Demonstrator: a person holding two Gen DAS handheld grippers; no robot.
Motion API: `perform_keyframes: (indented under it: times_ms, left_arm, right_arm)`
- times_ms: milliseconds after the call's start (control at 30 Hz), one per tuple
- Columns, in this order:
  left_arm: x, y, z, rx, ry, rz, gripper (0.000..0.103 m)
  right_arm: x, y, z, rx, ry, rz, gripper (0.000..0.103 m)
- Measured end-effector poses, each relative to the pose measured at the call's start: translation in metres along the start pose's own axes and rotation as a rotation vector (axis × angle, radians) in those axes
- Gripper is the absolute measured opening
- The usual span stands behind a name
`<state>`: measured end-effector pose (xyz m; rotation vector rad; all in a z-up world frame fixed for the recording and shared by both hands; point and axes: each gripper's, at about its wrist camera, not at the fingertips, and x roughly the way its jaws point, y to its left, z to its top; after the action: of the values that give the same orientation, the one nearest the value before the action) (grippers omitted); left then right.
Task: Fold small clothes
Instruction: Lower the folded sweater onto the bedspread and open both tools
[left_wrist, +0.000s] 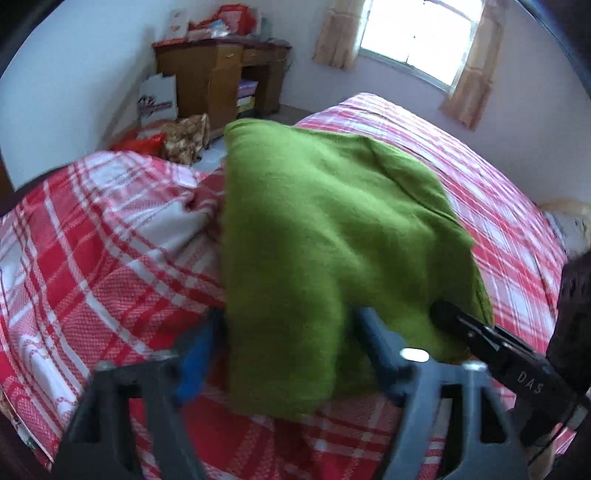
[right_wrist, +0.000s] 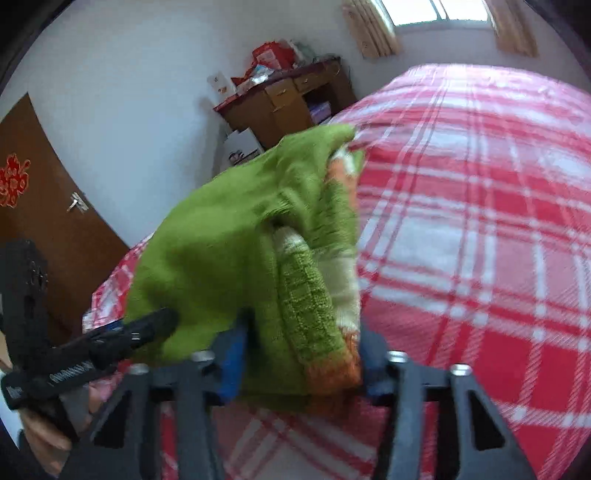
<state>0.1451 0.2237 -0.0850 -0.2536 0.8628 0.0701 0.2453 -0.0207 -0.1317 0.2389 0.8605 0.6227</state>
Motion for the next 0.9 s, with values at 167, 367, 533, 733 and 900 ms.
perform_keyframes:
  times_ms: [167, 367, 533, 733, 900]
  left_arm:
    - [-0.018, -0.004, -0.001, 0.022, -0.004, 0.062, 0.031]
    - [-0.019, -0.007, -0.009, 0.055, 0.019, 0.098, 0.031]
    - [-0.027, -0.010, -0.019, 0.099, 0.000, 0.164, 0.042]
    - [-0.052, -0.014, -0.029, 0.132, -0.062, 0.218, 0.059]
    - [-0.059, -0.019, -0.036, 0.134, -0.061, 0.205, 0.069]
  right_arm:
    - [-0.014, 0.008, 0.003, 0.092, 0.065, 0.121, 0.028]
    - [-0.014, -0.012, -0.005, 0.148, 0.068, 0.053, 0.025]
    - [-0.020, -0.018, -0.017, 0.179, 0.047, 0.077, 0.028]
    - [-0.067, -0.001, -0.033, 0.107, -0.007, -0.032, 0.031]
    - [-0.107, 0.025, -0.042, -0.020, -0.121, -0.215, 0.073]
